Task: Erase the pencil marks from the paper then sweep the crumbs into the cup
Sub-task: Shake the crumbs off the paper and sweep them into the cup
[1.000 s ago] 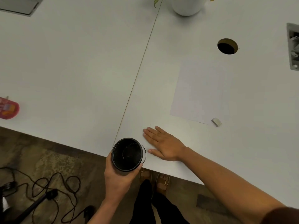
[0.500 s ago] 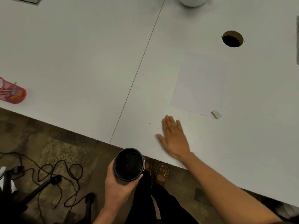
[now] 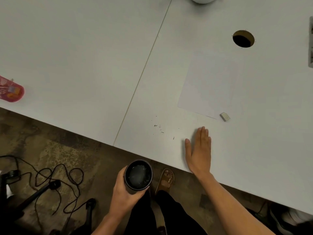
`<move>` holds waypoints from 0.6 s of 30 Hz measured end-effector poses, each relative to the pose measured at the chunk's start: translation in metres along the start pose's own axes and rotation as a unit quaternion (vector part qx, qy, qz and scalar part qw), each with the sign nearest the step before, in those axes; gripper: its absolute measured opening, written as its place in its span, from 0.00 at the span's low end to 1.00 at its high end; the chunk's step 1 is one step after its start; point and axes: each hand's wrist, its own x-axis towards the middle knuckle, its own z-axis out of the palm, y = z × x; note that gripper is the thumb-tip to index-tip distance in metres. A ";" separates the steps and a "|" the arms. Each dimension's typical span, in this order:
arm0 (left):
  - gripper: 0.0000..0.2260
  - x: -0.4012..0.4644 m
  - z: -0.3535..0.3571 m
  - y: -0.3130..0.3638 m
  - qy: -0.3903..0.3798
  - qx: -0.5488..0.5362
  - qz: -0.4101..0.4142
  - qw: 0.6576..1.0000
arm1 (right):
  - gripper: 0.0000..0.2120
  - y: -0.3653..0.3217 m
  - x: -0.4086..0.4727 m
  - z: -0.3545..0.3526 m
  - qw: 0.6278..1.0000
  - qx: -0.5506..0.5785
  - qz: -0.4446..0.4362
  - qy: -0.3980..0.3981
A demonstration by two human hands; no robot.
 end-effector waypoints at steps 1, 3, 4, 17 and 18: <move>0.41 0.001 0.000 -0.003 -0.002 0.005 -0.003 1.000 | 0.34 0.000 -0.006 0.004 0.999 -0.034 0.006 -0.013; 0.43 0.005 0.001 -0.012 -0.015 0.016 -0.005 1.000 | 0.35 -0.007 -0.014 0.013 0.994 -0.101 0.009 -0.031; 0.43 0.007 0.002 -0.016 -0.023 0.021 -0.005 1.000 | 0.35 -0.014 -0.016 0.017 0.992 -0.121 0.007 -0.035; 0.42 0.021 -0.003 -0.040 -0.073 0.030 -0.002 0.997 | 0.34 -0.069 -0.005 0.028 0.992 0.025 -0.119 -0.045; 0.42 0.023 -0.003 -0.039 -0.075 0.028 -0.001 0.997 | 0.34 -0.059 -0.002 0.023 0.997 0.041 -0.062 0.002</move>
